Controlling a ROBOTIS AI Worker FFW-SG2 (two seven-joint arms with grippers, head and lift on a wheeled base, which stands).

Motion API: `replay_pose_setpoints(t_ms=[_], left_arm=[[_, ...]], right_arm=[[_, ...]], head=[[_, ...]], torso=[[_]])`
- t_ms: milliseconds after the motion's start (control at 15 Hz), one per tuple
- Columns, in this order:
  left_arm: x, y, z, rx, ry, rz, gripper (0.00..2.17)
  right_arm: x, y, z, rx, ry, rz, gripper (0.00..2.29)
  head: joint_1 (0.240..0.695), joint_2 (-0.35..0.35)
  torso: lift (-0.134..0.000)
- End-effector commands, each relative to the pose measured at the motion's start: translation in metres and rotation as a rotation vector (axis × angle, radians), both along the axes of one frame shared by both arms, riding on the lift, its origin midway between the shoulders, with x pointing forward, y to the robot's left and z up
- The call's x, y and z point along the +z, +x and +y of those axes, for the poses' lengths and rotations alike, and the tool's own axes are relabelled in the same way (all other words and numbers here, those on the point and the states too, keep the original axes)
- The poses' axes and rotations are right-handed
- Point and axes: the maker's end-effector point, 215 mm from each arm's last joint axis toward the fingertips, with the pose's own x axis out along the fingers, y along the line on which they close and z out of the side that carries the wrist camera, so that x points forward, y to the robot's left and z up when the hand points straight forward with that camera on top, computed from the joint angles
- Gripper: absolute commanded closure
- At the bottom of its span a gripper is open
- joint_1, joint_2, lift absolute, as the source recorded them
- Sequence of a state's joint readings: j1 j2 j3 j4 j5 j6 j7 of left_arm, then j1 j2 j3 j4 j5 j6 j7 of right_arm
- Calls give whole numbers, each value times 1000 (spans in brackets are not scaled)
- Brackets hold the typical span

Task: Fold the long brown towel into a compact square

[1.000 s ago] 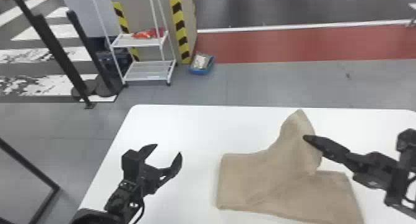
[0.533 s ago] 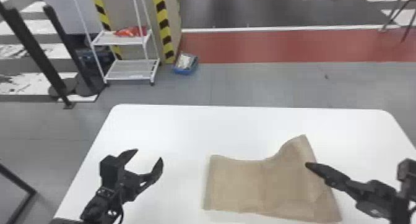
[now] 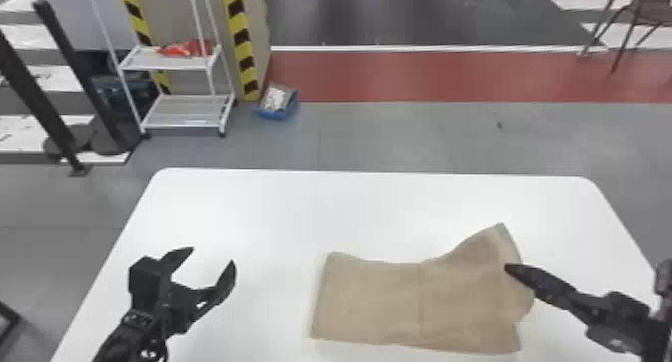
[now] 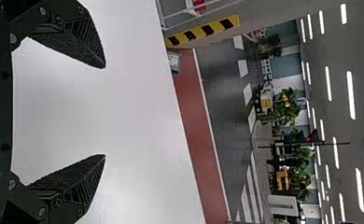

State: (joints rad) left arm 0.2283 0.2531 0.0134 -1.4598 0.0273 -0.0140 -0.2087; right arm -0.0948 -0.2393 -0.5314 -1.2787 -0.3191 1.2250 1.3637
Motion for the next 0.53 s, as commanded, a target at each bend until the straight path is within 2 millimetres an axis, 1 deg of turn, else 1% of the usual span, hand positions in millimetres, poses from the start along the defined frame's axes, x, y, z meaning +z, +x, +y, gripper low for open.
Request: replay_pose_setpoints(t_ms=[0,133,200,333,400,467], left_arm=[[-2,-1,1,2,2,5,228],[-3,-1,1,0,1,9,228],[-4,-1,-1,0,-3,12,228],[-10,-5,-2,-4,-2,29,228],[-11,-6,0,-1,-2,31,228],[-12,-10,2,0,-7,35,228]], right_arm=[[-17,4,-22,-17,-72,-8,1146],[-37,6,-32,-15,-166,-24,1139],[-43,10,-34,-15,-198,-39,1123],[-55,13,-30,3,-247,-44,461],[-59,12,-28,17,-268,-40,404],[-67,13,-34,2,-307,-33,36]], head=[[695,11],[695,-7],[695,-23],[695,-33],[695,-36],[695,-36]], torso=[[0],[0],[0],[0],[0],[0]])
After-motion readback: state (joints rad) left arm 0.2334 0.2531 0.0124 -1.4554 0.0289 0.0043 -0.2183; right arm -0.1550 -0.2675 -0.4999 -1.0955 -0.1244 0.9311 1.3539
